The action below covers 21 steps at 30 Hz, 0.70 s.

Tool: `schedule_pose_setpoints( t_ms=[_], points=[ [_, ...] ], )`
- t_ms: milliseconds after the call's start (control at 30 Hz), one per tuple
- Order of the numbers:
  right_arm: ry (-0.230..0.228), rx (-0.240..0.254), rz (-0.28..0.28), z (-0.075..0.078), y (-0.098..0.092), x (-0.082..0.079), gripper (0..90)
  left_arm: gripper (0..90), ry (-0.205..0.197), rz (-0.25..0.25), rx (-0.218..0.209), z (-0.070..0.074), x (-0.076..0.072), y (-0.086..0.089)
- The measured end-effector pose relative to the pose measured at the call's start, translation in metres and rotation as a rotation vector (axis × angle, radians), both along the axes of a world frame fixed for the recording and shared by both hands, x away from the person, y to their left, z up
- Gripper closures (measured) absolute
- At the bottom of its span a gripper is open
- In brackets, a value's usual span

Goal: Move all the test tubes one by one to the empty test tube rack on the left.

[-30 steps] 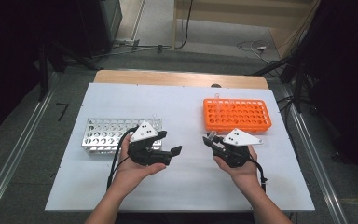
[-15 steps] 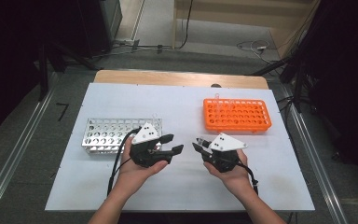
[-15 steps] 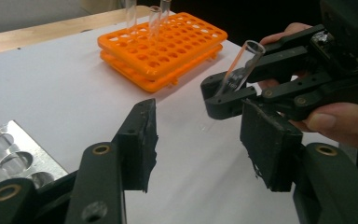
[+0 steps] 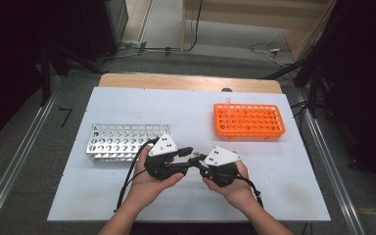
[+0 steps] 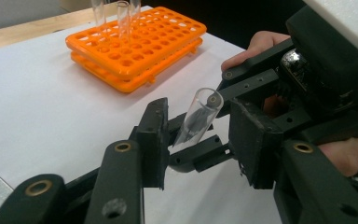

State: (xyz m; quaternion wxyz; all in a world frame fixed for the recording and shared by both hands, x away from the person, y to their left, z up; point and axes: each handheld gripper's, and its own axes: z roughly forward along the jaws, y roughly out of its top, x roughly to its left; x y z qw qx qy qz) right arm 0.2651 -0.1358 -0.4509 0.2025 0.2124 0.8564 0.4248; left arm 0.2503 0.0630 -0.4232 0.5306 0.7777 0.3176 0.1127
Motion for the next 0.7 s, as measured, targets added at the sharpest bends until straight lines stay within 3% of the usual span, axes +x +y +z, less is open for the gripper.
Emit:
schedule_pose_setpoints(
  t_ms=[400, 633, 700],
  points=[
    [0.024, 0.006, 0.031, 0.0016, 0.0031, -0.0027, 73.7, 74.2, -0.057, 0.017, 0.075, -0.0013, -0.0043, -0.0081],
    [0.041, 0.032, 0.034, 0.0028, -0.0003, -0.0019, 72.5, 76.6, -0.069, 0.013, 0.072, 0.0013, -0.0028, -0.0074],
    [0.052, 0.048, 0.044, 0.0032, -0.003, -0.0011, 65.4, 76.6, -0.071, 0.019, 0.069, 0.002, -0.0023, -0.0068]
  ],
)
